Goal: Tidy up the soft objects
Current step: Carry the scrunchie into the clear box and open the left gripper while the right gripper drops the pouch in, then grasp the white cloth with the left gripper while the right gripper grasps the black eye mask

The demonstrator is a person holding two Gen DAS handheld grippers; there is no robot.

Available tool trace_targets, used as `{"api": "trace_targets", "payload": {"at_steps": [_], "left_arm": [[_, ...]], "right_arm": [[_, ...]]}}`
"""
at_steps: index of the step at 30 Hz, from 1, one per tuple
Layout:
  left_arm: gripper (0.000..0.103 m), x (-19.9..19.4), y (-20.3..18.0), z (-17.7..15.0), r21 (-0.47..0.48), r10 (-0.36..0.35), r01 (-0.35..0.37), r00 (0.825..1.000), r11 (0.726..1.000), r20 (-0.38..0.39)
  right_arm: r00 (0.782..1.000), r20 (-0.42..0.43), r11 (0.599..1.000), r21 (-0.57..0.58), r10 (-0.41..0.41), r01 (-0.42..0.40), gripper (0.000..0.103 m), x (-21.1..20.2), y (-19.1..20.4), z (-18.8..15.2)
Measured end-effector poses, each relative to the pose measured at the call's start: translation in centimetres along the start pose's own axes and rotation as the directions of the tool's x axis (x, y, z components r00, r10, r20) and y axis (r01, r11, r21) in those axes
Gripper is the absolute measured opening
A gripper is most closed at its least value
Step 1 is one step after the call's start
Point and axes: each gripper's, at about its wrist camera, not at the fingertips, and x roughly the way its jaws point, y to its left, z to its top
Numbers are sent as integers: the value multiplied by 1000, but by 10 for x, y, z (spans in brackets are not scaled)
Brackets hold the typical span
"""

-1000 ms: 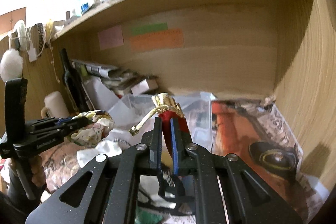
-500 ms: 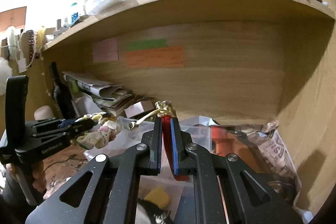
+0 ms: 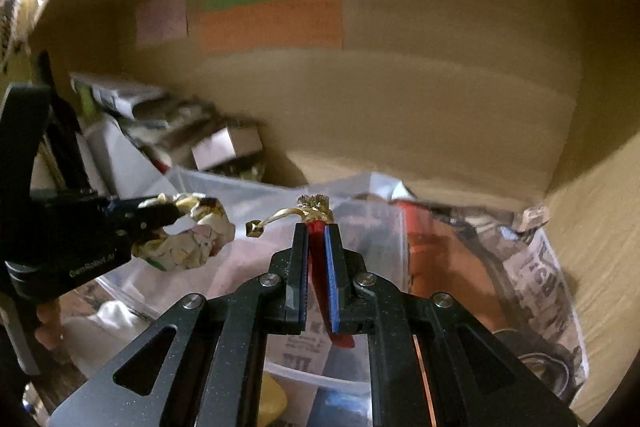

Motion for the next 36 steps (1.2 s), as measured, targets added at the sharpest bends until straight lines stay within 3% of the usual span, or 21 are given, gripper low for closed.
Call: {"api": "trace_targets", "payload": {"at_steps": [9,14,16,21,27,33,36], "left_arm": [[13,25,-11,-2,48,4,0,997,999,-79],[25,22,-9,-4,45,4,0,997,999,-82],[29,16,-7,-4,37,-2,4,997,999,-75],[47,-4,-3,-2,25,-1,1,1000,1000,-17],[62,-46,3,-6,8,-1,1,997,1000,76],[87,-85,9,-23,12,13,-15,987,1000,161],[92,-94,14,-35,6,22,-23,985,1000,170]], "right_arm": [[988,-145,997,-31,58,-64,7,28,7,-9],[984,-160,996,-30,82,-87,9,23,9,-8],[985,-151,995,-30,89,-94,15,18,10,-7],[993,-67,995,-37,93,-96,45,-8,14,-3],[995,43,995,-51,85,-83,67,-48,19,-1],[990,105,995,-53,90,-85,78,-76,23,-11],[990,111,995,-50,91,-86,80,-85,23,-20]]}}
